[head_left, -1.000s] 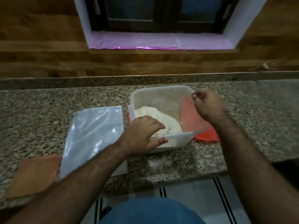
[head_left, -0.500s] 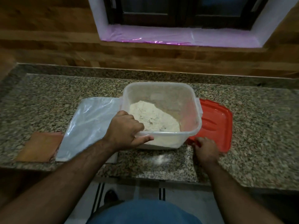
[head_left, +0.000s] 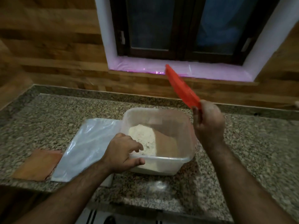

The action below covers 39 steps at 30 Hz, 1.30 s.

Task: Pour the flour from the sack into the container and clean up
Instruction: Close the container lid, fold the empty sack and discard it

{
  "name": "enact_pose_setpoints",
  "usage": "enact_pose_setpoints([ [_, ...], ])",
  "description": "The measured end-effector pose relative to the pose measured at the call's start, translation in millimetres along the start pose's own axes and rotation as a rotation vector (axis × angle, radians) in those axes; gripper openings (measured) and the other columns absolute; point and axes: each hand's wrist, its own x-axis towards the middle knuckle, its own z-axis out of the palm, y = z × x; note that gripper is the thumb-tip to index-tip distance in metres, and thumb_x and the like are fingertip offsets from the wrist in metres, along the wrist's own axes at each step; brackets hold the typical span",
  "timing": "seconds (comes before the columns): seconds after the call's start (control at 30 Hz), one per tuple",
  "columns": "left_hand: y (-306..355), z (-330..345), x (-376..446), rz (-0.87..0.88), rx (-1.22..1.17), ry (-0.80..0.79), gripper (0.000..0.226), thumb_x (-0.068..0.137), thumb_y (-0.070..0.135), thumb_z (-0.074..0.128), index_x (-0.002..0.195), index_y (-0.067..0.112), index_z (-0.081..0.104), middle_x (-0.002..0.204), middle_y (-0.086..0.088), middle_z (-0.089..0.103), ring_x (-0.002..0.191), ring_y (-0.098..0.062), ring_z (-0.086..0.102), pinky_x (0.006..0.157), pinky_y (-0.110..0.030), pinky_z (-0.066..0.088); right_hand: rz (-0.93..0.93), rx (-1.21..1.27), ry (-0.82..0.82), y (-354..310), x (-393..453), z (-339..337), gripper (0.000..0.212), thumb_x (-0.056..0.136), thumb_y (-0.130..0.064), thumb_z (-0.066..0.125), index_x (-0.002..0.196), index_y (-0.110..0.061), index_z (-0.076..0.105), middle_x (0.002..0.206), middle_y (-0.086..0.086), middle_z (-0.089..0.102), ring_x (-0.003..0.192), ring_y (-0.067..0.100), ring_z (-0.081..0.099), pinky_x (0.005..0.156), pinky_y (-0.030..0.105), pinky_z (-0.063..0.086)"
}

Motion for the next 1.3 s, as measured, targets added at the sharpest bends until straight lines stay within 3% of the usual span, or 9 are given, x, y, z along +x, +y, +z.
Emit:
enact_pose_setpoints([
  [0.13, -0.9, -16.7, 16.9, -0.265, -0.453, 0.162, 0.080, 0.094, 0.082, 0.050, 0.156, 0.032, 0.050, 0.135, 0.010, 0.066, 0.123, -0.012, 0.064, 0.099, -0.041, 0.056, -0.073, 0.199, 0.033, -46.0, 21.7, -4.2, 0.039, 0.109, -0.031, 0.051, 0.113, 0.003, 0.069, 0.096, 0.017, 0.072, 0.083, 0.033, 0.064, 0.071, 0.040, 0.051],
  [0.27, -18.8, -40.8, 48.6, -0.517, -0.487, 0.541, 0.100, 0.088, 0.063, 0.074, 0.167, 0.023, 0.029, 0.166, 0.000, 0.042, 0.153, -0.009, 0.041, 0.123, -0.031, 0.037, 0.329, 0.492, 0.158, -76.9, 34.8, -8.1, 0.023, 0.109, -0.028, 0.051, 0.119, -0.009, 0.060, 0.094, -0.010, 0.062, 0.075, -0.002, 0.055, 0.069, 0.016, 0.045],
  [0.37, -23.5, -61.4, 69.3, -0.687, -0.852, 0.468, 0.098, 0.087, 0.070, 0.074, 0.165, 0.031, 0.030, 0.162, 0.004, 0.048, 0.145, -0.010, 0.052, 0.118, -0.037, 0.046, 0.744, 0.720, 0.052, -65.6, 36.5, 9.2, 0.014, 0.111, -0.028, 0.052, 0.115, -0.016, 0.059, 0.090, -0.009, 0.064, 0.077, 0.003, 0.061, 0.066, 0.024, 0.051],
  [0.47, -16.7, -62.3, 69.1, -0.765, -1.046, 0.374, 0.073, 0.095, 0.056, 0.069, 0.159, 0.033, 0.043, 0.153, 0.004, 0.059, 0.135, -0.015, 0.063, 0.109, -0.038, 0.055, 0.920, 0.636, -0.216, -33.4, 27.4, 23.8, 0.036, 0.105, -0.043, 0.049, 0.097, -0.012, 0.066, 0.081, 0.001, 0.067, 0.078, 0.021, 0.061, 0.069, 0.034, 0.049],
  [0.7, 6.8, -38.5, 59.8, -0.849, -0.869, 0.159, 0.075, 0.105, 0.034, 0.069, 0.167, 0.028, 0.029, 0.147, 0.016, 0.044, 0.131, -0.006, 0.049, 0.111, -0.027, 0.040, 0.909, 0.227, -0.572, -17.5, -17.7, 19.3, 0.067, 0.090, -0.068, 0.056, 0.114, -0.006, 0.064, 0.098, 0.007, 0.073, 0.093, 0.034, 0.073, 0.086, 0.040, 0.058],
  [0.83, -1.2, -30.3, 54.3, -0.955, -0.599, 0.056, 0.096, 0.074, 0.072, 0.073, 0.155, 0.029, 0.045, 0.143, 0.003, 0.066, 0.123, -0.021, 0.069, 0.109, -0.048, 0.055, 1.041, 0.175, -0.745, -24.1, -21.4, 19.7, 0.054, 0.103, -0.055, 0.059, 0.133, -0.011, 0.057, 0.120, 0.013, 0.071, 0.109, 0.037, 0.070, 0.098, 0.043, 0.056],
  [1.07, -4.8, -18.9, 41.6, -1.018, -0.524, 0.007, 0.099, 0.074, 0.080, 0.068, 0.158, 0.034, 0.039, 0.136, 0.006, 0.069, 0.117, -0.023, 0.071, 0.105, -0.050, 0.057, 1.064, 0.224, -0.741, -29.5, -31.9, 18.9, 0.055, 0.103, -0.056, 0.058, 0.139, -0.015, 0.048, 0.120, 0.010, 0.070, 0.104, 0.033, 0.071, 0.097, 0.052, 0.059],
  [1.2, -13.4, -24.5, 56.2, -1.094, -0.939, 0.078, 0.068, 0.086, 0.032, 0.091, 0.144, 0.026, 0.055, 0.122, -0.002, 0.076, 0.104, -0.026, 0.078, 0.090, -0.046, 0.065, 1.225, 0.511, -0.713, -21.0, -28.8, 20.4, 0.046, 0.099, -0.047, 0.070, 0.130, -0.016, 0.057, 0.110, 0.009, 0.076, 0.092, 0.033, 0.078, 0.084, 0.051, 0.065],
  [1.3, -18.5, -32.9, 66.8, -1.226, -1.281, -0.108, 0.062, 0.083, 0.021, 0.088, 0.139, 0.009, 0.065, 0.122, -0.020, 0.078, 0.103, -0.036, 0.080, 0.087, -0.050, 0.067, 1.485, 0.919, -0.677, -11.9, -29.8, 18.4, 0.055, 0.090, -0.031, 0.082, 0.135, -0.009, 0.062, 0.114, 0.021, 0.079, 0.100, 0.043, 0.079, 0.091, 0.058, 0.063],
])
